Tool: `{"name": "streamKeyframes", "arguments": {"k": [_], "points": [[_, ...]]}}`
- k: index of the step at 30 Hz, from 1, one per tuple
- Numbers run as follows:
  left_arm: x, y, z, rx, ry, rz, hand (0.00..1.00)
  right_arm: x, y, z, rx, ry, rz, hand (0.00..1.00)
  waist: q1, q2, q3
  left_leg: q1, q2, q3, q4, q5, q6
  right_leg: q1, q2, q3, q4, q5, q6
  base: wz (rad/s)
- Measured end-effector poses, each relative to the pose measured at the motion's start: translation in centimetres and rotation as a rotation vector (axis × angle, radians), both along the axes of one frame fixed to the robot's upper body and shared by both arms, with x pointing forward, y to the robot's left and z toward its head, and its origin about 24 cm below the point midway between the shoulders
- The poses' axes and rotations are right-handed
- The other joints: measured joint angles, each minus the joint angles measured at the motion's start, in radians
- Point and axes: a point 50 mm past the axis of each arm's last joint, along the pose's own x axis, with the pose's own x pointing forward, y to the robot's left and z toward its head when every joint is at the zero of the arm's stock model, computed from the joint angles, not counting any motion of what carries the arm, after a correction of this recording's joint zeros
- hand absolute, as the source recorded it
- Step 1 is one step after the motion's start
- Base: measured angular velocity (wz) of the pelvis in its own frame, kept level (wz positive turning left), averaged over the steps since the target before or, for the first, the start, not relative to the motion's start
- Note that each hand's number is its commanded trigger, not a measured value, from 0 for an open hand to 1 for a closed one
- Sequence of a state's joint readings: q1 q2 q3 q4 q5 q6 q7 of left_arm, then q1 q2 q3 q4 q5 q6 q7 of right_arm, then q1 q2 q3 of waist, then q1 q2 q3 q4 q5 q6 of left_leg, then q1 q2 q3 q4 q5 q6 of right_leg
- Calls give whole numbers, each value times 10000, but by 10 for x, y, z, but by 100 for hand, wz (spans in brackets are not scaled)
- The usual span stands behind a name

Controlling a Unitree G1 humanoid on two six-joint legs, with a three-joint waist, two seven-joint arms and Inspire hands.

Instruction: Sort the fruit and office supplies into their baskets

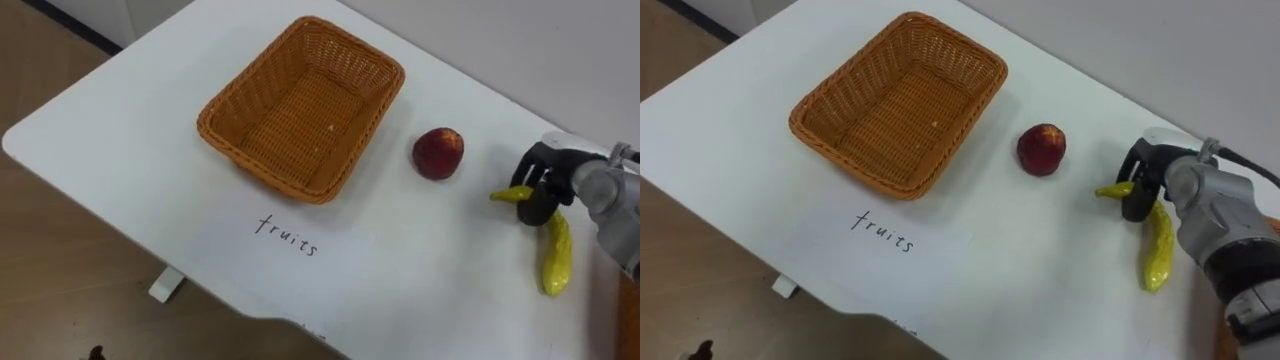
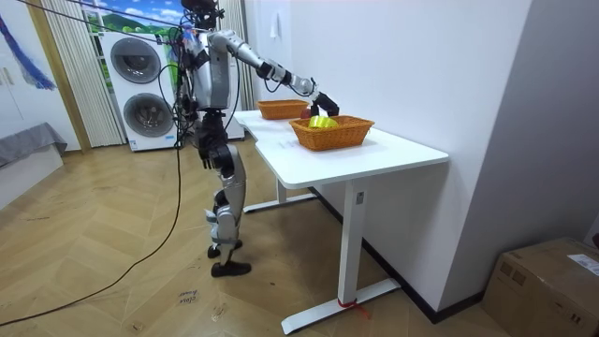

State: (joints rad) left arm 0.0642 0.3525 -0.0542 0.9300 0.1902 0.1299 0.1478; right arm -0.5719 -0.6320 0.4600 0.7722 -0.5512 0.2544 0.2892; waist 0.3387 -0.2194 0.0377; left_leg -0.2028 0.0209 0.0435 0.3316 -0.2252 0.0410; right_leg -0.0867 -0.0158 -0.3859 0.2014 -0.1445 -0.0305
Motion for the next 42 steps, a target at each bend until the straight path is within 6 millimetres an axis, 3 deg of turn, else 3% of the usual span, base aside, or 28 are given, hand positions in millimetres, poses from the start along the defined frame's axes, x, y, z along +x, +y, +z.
{"name": "streamKeyframes", "arguments": {"k": [12, 21, 23, 25, 29, 35, 37, 40, 42], "points": [[-1, 1, 0, 64, 21, 12, 0, -1, -1, -1, -89, 50, -85, 100, 155, 1, -1, 68, -11, 34, 13, 2, -2, 149, 16, 17, -186, 8, 1, 0], [-9, 3, -2, 201, 149, 175, 0, 0, 20, 6, 246, -360, 1018, 100, -340, 75, -48, 178, 6, 217, 49, 5, -2, 229, 18, 281, -165, 13, -6, -6], [-11, 3, -2, 188, 150, 253, 0, 0, 25, 6, 369, -302, 1261, 100, -391, 106, -86, 379, 14, 342, -76, 5, 0, 340, 1, 295, -171, 13, -5, -20], [-16, 4, -2, 248, 165, 327, 0, -3, 32, 6, 595, -243, 1595, 100, -632, 227, -171, 576, 2, 369, -196, 15, 4, 471, -10, 297, -172, 13, -5, -4], [-25, 9, -2, 373, 188, 752, 0, -1, 44, 13, 967, -273, 2231, 100, -1016, 351, -261, 823, -6, 396, -335, 73, -17, 612, -11, 367, -177, 12, -5, -1], [-43, 15, -2, 522, 223, 1477, 0, 2, 56, 48, 1664, -1538, 3114, 100, -1486, 381, -324, 1529, 8, 629, -740, 129, -44, 1010, 15, 733, -187, 11, -4, -12], [-50, 14, -4, 398, 215, 1958, 0, 2, 61, 71, 2210, -2549, 3373, 100, -1775, 369, -362, 1666, -6, 607, -772, 126, -39, 1153, 19, 854, -206, 11, -4, 0], [-51, 13, -5, 323, 171, 2023, 0, 2, 61, 94, 2534, -3575, 3484, 100, -1816, 433, -322, 1956, -23, 602, -893, 124, -37, 1418, 16, 847, -234, 11, -3, 0], [-50, 13, -4, 326, 77, 1992, 0, 2, 63, 99, 2481, -3751, 3589, 100, -1814, 412, -370, 2153, -38, 603, -1036, 122, -37, 1615, 23, 864, -314, 9, 1, 0]]}}
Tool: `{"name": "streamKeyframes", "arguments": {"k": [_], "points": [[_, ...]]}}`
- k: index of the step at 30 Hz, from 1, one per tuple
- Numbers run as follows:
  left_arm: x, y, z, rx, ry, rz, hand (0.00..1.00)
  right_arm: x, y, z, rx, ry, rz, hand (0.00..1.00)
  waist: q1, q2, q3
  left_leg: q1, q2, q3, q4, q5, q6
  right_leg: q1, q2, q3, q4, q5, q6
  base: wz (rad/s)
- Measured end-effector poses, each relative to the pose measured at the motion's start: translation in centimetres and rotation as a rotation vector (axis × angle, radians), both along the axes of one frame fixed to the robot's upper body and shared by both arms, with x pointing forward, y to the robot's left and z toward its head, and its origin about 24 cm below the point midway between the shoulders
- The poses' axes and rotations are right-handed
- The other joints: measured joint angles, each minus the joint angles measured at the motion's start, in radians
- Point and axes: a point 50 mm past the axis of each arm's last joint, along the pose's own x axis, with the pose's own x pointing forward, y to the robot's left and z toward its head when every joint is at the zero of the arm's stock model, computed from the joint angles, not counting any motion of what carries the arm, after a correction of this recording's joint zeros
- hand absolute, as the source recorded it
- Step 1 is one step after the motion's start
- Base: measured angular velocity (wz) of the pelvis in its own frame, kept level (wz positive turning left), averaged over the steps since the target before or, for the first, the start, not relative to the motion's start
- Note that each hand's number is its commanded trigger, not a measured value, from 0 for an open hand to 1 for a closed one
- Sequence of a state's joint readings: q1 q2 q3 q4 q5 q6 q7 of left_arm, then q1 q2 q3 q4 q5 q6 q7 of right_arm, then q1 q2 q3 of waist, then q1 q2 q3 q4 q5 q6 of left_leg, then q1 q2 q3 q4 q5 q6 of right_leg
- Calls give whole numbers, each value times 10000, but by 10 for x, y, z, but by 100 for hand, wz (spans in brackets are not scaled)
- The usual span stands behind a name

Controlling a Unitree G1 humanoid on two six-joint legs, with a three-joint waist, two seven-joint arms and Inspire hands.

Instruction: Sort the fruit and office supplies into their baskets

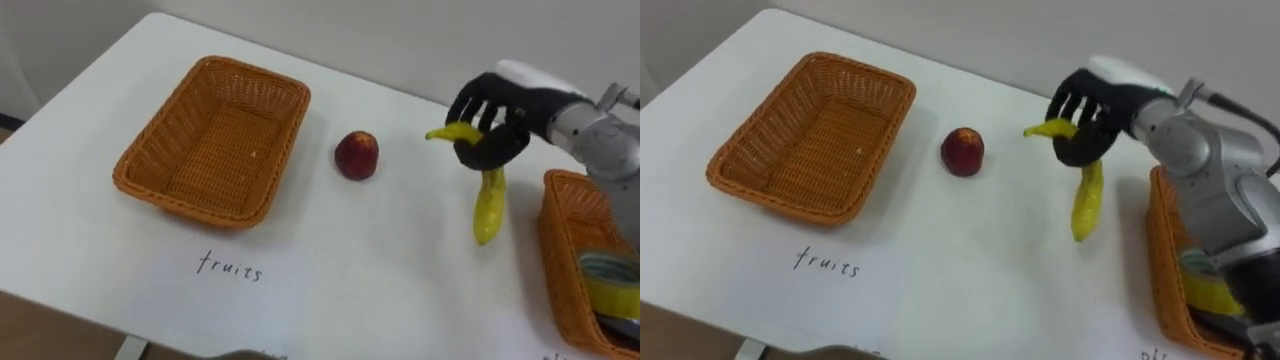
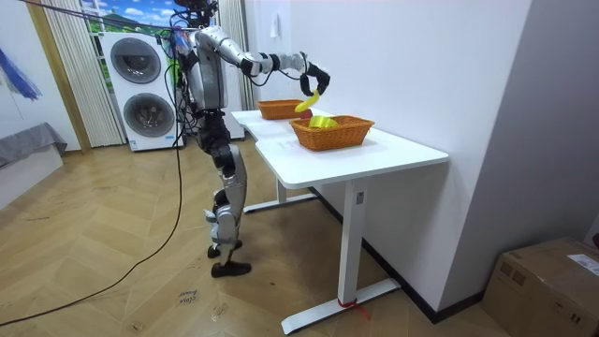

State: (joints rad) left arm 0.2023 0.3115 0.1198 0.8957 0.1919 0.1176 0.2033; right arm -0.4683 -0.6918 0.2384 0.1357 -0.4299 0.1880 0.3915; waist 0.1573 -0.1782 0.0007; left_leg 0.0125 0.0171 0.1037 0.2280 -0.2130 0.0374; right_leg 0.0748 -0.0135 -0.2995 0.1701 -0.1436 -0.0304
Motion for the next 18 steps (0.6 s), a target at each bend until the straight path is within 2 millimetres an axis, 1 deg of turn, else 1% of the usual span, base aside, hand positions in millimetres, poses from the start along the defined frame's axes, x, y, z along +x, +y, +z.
{"name": "streamKeyframes", "arguments": {"k": [3, 6, 10, 12, 17, 18], "points": [[-2, -1, -1, -93, 28, 6, 0, -1, 5, 5, -123, -209, 223, 100, 1, -8, -7, 174, -13, -21, -56, 0, 0, 201, -2, -32, -19, -6, 10, 0], [-3, -1, -1, -153, 88, -55, 0, -3, 12, 11, -113, -487, 543, 100, -28, -40, -31, 161, -28, -42, -14, 2, 4, 220, -16, -75, -19, -7, 11, 2], [-3, 2, 1, -44, -1, 46, 0, -7, 24, 22, -55, -991, 1100, 100, -110, -70, -51, 137, -53, -159, 39, 0, 9, 264, -26, -92, -14, -9, 14, 8], [-2, 2, 2, 53, 28, -138, 0, -8, 26, 25, 66, -1124, 1283, 100, -109, -80, -56, 138, -71, -224, 62, 1, 14, 295, -35, -85, -7, -10, 16, 9], [0, 1, 3, 66, -153, -253, 0, -9, 27, 28, 647, -1184, 1439, 100, 72, -119, -36, 145, -87, -247, 78, 8, 27, 310, -42, -61, -3, -12, 21, 2], [0, 1, 3, 65, -151, -253, 0, -9, 28, 28, 808, -1158, 1499, 100, 156, -125, -33, 150, -87, -245, 76, 8, 27, 312, -44, -61, -2, -14, 24, 0]]}}
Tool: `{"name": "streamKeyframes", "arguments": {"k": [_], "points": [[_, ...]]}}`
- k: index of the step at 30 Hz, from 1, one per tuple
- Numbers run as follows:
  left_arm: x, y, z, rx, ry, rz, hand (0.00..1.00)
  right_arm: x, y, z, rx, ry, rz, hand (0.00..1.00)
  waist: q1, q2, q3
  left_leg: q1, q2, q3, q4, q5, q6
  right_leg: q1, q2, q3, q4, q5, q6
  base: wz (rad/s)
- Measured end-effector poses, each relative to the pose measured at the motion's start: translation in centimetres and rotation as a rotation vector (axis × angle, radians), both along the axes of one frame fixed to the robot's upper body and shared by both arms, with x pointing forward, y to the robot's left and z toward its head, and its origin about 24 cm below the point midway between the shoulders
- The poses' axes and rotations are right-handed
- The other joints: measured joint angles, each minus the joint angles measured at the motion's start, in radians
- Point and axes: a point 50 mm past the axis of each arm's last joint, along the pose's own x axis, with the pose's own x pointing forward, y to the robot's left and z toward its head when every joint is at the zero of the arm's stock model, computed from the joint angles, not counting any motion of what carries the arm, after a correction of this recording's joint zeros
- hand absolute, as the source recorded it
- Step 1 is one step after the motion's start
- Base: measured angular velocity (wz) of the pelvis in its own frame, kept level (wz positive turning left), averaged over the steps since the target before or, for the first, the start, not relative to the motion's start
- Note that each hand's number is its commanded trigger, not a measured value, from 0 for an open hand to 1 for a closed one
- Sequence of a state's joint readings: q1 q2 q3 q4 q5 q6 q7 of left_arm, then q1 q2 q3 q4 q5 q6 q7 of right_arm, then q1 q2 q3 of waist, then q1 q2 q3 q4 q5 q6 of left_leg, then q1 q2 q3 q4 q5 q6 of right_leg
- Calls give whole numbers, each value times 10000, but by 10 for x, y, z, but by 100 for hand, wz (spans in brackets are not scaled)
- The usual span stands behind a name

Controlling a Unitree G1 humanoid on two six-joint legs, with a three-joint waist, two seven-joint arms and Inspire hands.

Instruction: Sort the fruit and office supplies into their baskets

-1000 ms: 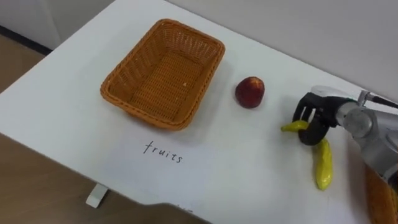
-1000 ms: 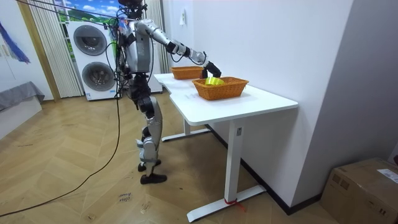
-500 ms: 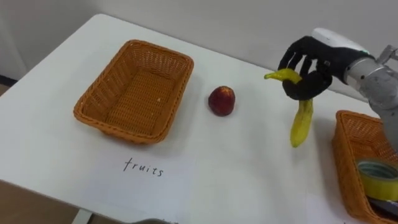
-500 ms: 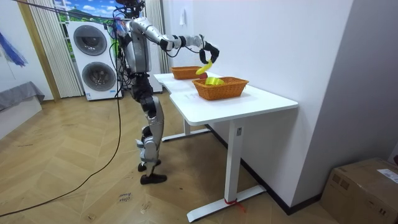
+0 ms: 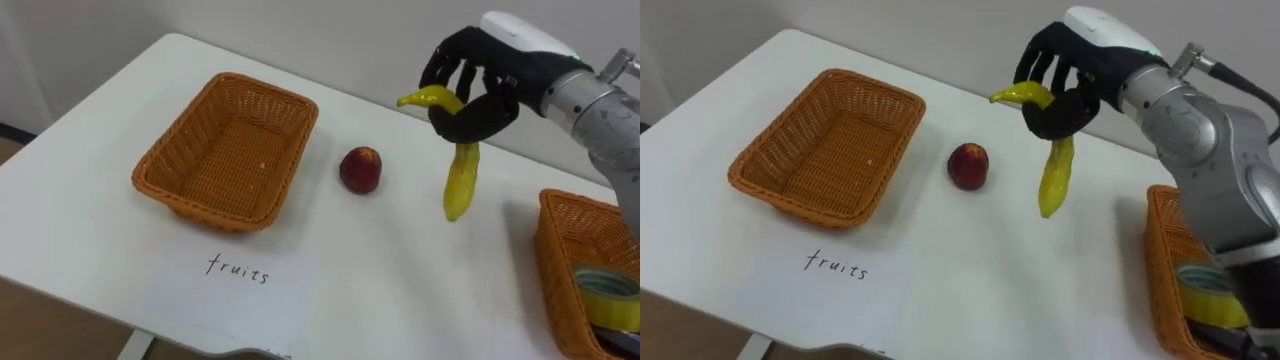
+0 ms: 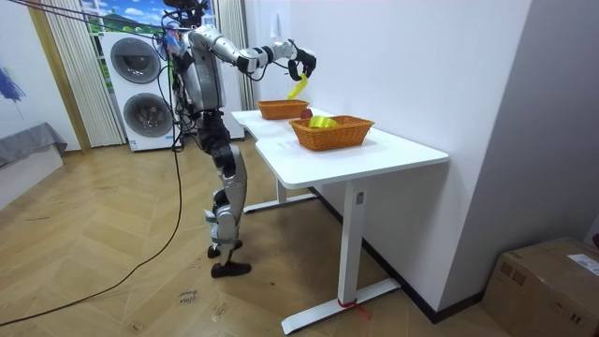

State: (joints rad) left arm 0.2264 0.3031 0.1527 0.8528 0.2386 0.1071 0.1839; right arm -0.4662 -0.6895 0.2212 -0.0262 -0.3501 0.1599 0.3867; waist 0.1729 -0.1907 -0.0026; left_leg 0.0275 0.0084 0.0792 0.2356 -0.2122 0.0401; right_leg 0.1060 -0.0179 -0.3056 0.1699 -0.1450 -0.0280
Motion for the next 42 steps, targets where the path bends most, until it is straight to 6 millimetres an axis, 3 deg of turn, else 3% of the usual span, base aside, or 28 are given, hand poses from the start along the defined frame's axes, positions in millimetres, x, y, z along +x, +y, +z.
{"name": "streamKeyframes", "arguments": {"k": [5, 10, 17, 20, 25, 30, 37, 42], "points": [[-2, 0, 0, 132, 155, -227, 0, -3, 7, 5, 318, -141, 418, 100, 210, -43, 64, 56, -9, -22, -16, 1, -1, 67, -1, -52, -12, -24, 39, 0], [3, -3, 1, 644, 496, -1418, 0, -4, 10, 6, 263, -261, 602, 100, 596, -254, 155, 40, -18, -103, -10, 0, -2, 82, 10, -30, -17, -33, 52, 4], [10, -8, 7, 910, 291, -2209, 0, -3, 14, 4, 457, -238, 721, 100, 917, -280, 142, 41, -99, -497, 18, -10, 16, 219, -50, -284, 3, -57, 92, 17], [9, -12, 7, 809, 256, -2287, 0, -2, 17, 1, 698, -170, 767, 100, 1088, -252, 162, 48, -172, -603, 30, -5, 24, 297, -109, -291, -16, -147, 238, 12], [9, -16, 7, 770, 302, -2529, 0, 0, 29, -14, 2293, 484, 1049, 100, 1326, -189, 209, 96, -212, -847, 28, -7, 27, 414, -104, -319, -21, -165, 265, 11], [1, -17, 5, 810, 632, -2702, 0, 5, 25, -27, 3509, 1031, 804, 100, 1550, -135, 249, 105, -234, -997, 39, -19, 46, 499, -123, -544, -21, -167, 269, 13], [-6, -18, 3, 516, 970, -2716, 0, 10, 15, -41, 4283, 1464, 220, 100, 1654, -148, 238, 62, -325, -1285, 27, -14, 58, 558, -159, -659, -31, -197, 317, 11], [-13, -18, 1, 446, 1298, -2675, 0, 12, 20, -52, 4797, 1940, 144, 100, 1814, -160, 230, 145, -355, -1326, 50, 0, 81, 623, -180, -705, -30, -198, 318, 1]]}}
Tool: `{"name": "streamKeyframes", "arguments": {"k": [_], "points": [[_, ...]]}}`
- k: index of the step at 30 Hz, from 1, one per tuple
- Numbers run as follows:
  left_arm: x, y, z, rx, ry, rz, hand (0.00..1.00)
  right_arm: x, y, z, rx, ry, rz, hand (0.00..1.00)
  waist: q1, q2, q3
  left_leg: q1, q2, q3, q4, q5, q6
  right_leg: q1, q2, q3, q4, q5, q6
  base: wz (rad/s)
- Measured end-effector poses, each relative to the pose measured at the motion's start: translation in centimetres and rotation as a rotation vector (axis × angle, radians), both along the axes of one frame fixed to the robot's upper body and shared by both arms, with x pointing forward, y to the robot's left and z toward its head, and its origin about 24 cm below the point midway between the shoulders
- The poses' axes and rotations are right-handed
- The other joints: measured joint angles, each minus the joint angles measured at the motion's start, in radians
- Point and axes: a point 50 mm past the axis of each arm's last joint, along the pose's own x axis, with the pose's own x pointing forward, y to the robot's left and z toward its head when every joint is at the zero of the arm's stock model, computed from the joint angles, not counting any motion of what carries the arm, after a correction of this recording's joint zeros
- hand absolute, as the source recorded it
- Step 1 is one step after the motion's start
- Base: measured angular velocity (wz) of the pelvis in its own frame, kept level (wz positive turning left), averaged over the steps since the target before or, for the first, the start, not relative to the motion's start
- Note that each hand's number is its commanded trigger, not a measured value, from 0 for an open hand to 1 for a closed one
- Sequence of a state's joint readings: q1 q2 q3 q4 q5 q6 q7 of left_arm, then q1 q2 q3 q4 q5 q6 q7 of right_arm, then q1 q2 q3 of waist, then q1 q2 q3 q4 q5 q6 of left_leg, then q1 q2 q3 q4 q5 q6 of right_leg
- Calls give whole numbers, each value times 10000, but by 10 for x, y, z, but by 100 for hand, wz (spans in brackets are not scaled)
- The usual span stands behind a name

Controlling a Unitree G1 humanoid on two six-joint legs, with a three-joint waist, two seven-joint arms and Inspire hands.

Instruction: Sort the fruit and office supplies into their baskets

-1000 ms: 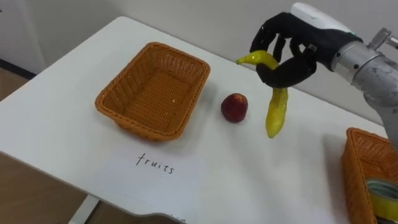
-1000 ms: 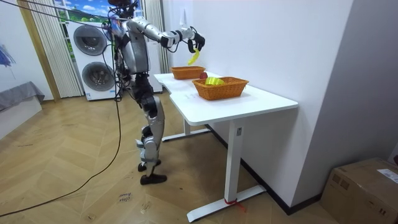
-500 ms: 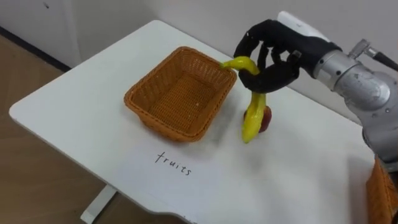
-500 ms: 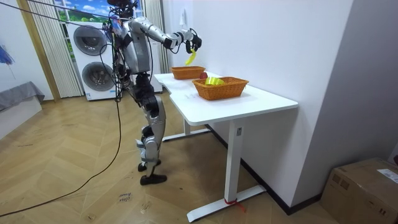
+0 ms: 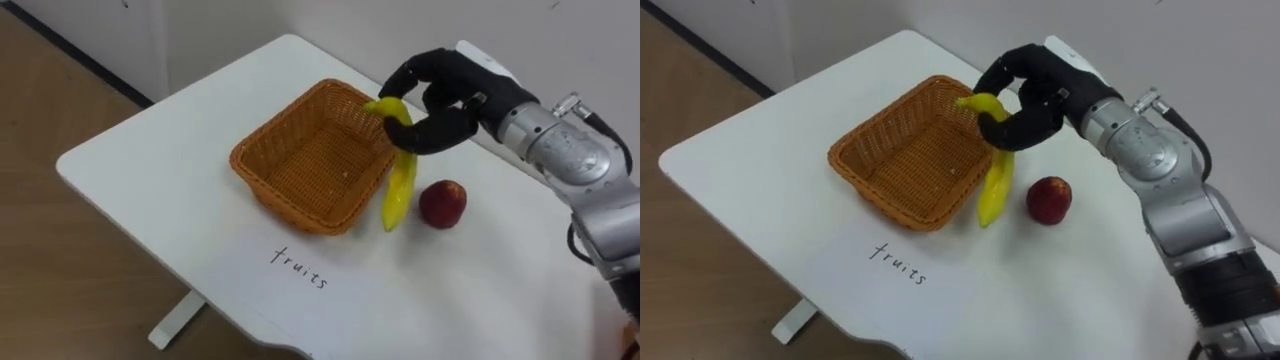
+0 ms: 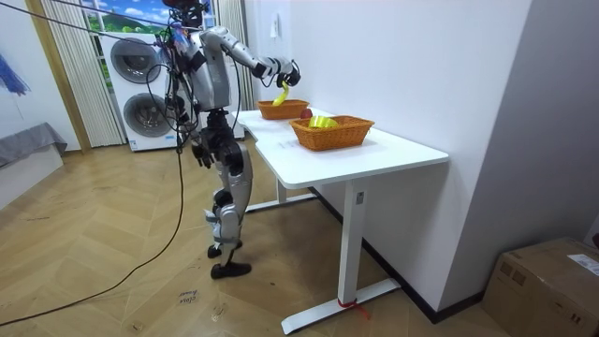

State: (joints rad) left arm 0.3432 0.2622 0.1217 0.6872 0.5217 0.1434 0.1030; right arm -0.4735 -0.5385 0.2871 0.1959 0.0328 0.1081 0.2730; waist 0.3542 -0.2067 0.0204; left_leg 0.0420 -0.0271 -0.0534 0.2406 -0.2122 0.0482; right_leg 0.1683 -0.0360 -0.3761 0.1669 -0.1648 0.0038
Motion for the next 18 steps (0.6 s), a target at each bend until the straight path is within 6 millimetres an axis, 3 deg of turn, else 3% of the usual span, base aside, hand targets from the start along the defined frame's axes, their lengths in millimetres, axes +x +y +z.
{"name": "streamKeyframes", "arguments": {"k": [10, 18], "points": [[-6, 2, -1, 60, 541, -153, 0, 9, 2, -1, 280, 80, -323, 100, 113, -83, -62, -45, -37, -150, 107, -6, 16, 81, -35, -359, 16, -4, 7, 6], [-5, 1, -1, 45, 552, -240, 0, 11, 5, 3, 808, 30, -348, 100, 145, -92, -55, -117, -57, -161, 193, -7, 17, 102, -43, -391, 15, -6, 10, 0]]}}
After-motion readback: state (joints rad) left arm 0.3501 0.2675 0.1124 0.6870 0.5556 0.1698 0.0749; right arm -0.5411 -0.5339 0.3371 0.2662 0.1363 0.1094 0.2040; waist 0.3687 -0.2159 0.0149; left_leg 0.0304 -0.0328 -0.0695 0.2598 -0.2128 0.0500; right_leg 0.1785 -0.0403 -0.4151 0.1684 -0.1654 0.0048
